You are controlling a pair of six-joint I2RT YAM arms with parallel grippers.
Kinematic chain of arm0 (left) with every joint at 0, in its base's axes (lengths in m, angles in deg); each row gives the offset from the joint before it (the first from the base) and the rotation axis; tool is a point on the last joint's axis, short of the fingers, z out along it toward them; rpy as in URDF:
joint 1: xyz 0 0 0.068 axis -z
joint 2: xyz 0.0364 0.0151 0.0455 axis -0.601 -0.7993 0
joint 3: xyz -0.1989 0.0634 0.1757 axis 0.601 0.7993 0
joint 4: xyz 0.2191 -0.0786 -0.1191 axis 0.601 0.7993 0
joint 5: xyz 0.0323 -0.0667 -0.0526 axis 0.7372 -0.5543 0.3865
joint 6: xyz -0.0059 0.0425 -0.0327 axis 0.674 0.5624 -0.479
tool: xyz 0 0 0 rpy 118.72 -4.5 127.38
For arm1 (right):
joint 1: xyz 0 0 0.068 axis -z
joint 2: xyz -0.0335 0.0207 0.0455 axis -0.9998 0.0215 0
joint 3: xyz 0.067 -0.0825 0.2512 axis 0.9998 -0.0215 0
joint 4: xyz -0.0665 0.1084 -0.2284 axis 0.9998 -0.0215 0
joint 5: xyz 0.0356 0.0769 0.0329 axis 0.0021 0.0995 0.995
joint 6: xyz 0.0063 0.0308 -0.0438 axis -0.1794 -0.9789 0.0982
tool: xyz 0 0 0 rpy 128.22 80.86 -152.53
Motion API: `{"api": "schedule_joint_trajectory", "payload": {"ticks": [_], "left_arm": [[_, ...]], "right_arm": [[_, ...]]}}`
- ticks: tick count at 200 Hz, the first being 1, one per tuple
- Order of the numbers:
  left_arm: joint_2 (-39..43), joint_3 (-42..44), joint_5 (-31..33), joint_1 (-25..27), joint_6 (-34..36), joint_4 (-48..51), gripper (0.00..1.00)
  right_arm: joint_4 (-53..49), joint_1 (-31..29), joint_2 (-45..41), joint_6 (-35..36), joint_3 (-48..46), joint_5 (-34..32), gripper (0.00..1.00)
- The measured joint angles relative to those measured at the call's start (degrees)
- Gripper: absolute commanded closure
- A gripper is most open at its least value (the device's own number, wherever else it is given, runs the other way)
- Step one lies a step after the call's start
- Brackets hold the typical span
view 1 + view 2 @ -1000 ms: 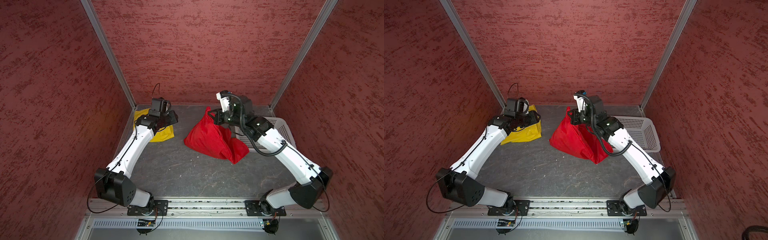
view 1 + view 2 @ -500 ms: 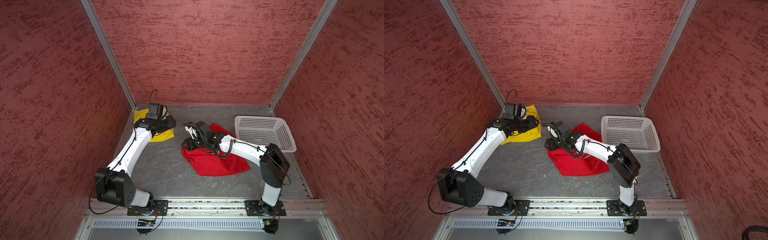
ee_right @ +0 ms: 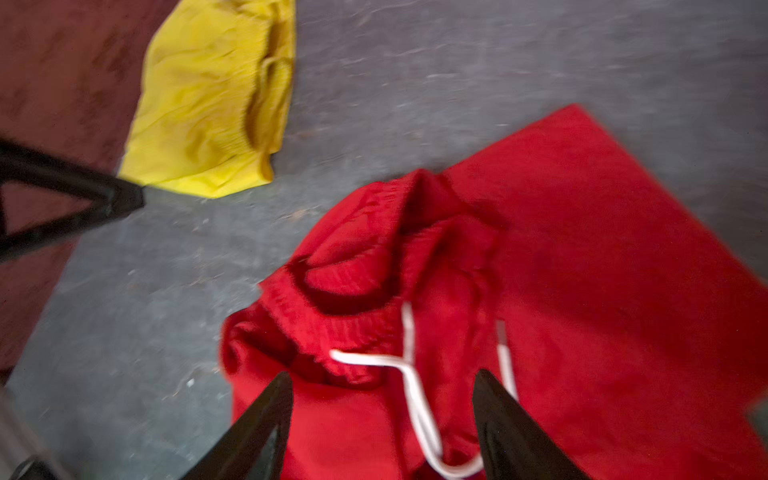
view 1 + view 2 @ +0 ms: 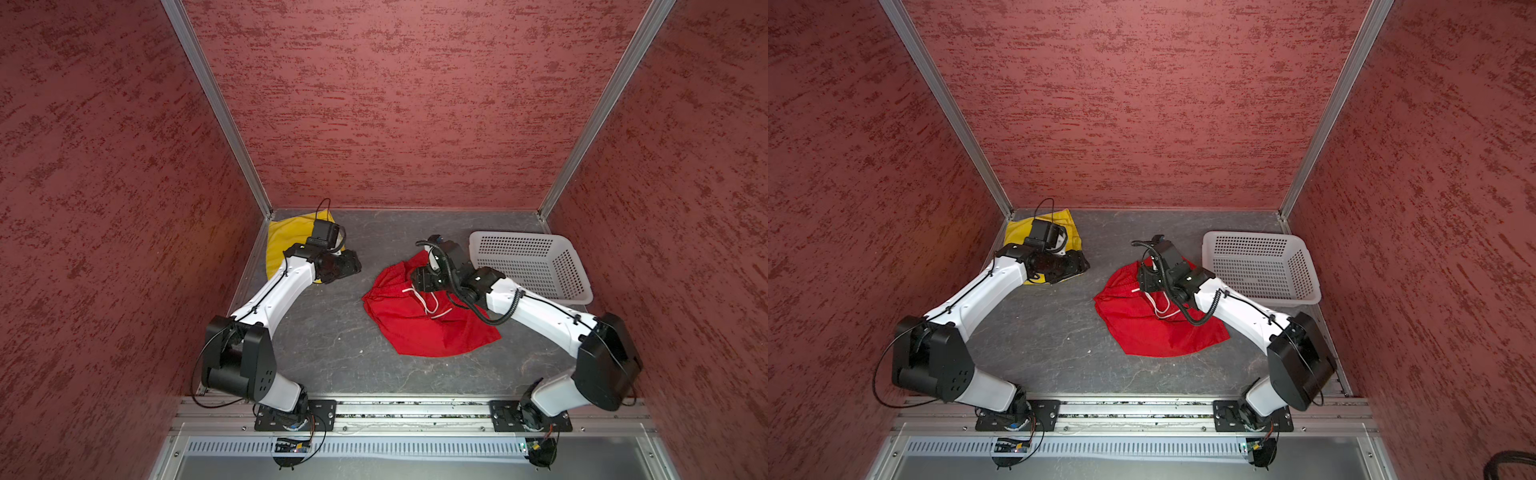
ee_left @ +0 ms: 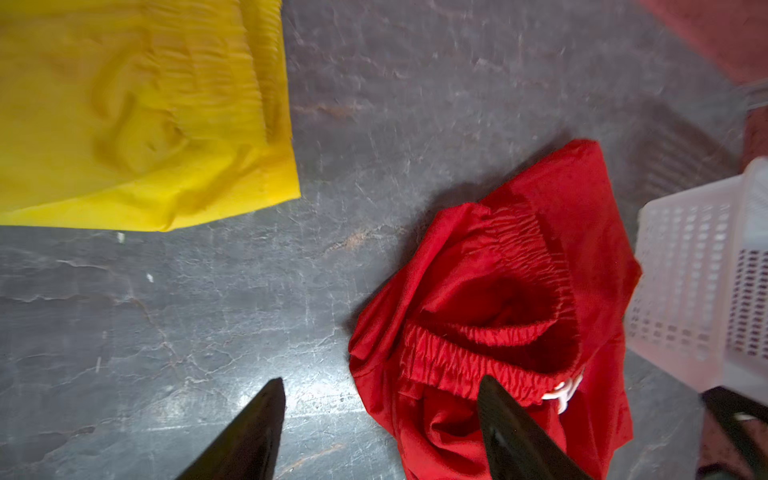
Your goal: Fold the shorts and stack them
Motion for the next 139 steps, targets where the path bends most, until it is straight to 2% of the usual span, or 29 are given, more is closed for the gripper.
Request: {"api": "schedule_joint_trajectory", "payload": {"ticks": [27,65,106,139], "left_arm": [[-5.92,-2.69,-0.17,5.95,-0.09,0.09,0.24],[-14.95,-13.33,0.48,12.76,0.04,0.31,0.25],[-19.52,-19.5,2.38,18.03,1.2,1.68,0.26],[-20.74,-19.52,2.71,18.51,1.25,2.95,0.27]], "right_arm": [[-7.21,5.03,-4.55,-1.55,-2.62,-5.77,0.27],[-14.19,10.36,-7.04,-2.14,-2.62,-12.31,0.27],[-14.62,15.34,-0.59,0.15,-2.1,-12.57,0.42],[-14.21,16.55,7.41,3.28,0.85,-10.29,0.52]]}}
